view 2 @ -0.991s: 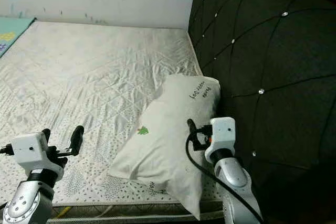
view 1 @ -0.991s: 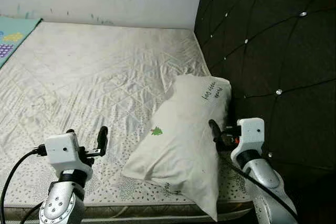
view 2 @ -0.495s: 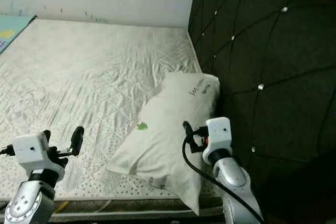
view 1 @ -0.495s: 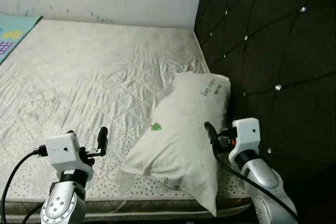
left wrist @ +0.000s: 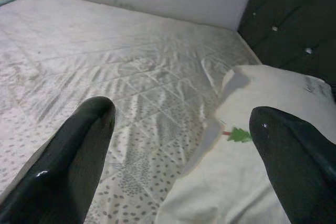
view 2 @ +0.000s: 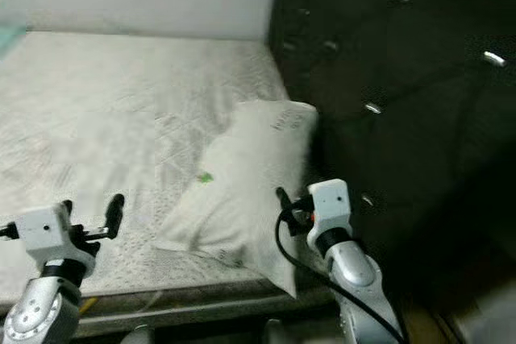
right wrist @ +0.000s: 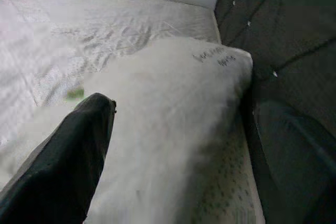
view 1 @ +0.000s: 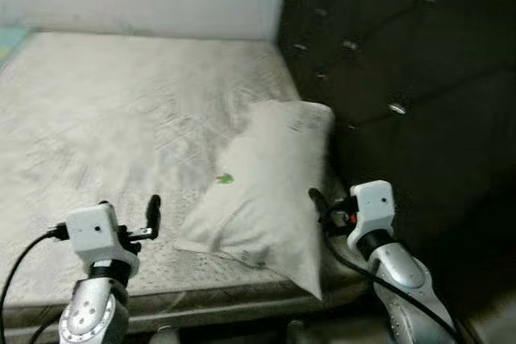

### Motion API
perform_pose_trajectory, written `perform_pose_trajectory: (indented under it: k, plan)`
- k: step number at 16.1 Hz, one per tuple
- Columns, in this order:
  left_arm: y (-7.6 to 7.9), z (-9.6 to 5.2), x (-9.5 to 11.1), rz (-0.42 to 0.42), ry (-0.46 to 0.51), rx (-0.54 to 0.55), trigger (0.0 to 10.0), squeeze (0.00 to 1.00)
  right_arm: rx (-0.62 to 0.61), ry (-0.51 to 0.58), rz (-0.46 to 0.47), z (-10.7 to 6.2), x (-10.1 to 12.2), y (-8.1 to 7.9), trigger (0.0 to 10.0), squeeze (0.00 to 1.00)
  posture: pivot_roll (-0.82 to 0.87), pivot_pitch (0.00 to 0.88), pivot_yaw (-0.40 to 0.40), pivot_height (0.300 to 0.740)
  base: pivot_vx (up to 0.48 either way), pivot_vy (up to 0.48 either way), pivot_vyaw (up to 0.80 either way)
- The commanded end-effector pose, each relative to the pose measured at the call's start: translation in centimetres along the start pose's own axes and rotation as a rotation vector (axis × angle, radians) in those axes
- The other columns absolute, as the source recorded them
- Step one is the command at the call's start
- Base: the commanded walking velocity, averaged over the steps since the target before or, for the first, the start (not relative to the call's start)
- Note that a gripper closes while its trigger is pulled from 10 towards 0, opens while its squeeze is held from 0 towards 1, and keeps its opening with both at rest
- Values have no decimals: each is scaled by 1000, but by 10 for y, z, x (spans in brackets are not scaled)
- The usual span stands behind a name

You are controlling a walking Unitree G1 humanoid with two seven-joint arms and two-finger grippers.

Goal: Clean up the room

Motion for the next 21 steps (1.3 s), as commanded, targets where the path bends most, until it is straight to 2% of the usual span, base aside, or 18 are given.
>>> perform_pose_trajectory:
  k: [1, 7, 15, 18, 21]
  plan:
    - [-2, -2, -4, -5, -9, 18, 10000, 0, 13, 31, -34, 3, 10, 1, 10000, 0, -93, 44, -68, 672, 0, 0, 0]
    - [0, 0, -4, -1, 3, 19, 10000, 0, 38, 46, -42, 5, 12, -2, 10000, 0, -93, 39, -75, 672, 0, 0, 0]
    - [-4, -1, -4, -6, 6, 52, 10000, 0, 57, 40, -53, 6, 10, -5, 10000, 0, -93, 53, -78, 672, 0, 0, 0]
    - [-5, 0, -3, -4, 9, 54, 10000, 0, 60, 52, -50, 7, 13, -5, 10000, 0, -93, 55, -76, 657, 0, 0, 0]
    - [-5, 1, -3, -3, 10, 57, 10000, 0, 84, 59, -52, 7, 14, -10, 10000, 0, -93, 55, -76, 621, 0, 0, 0]
Point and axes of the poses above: a point about 5 cm out from each wrist's last joint towards the gripper, its own z axis pointing out of the wrist towards the gripper, its own x axis along the axis of the wrist's last joint, y = z × x, the point moved 6 cm from there along z, pointing out of the wrist towards the gripper, and after that the axes turned 13 degrees about -z, right-handed, at the moved point
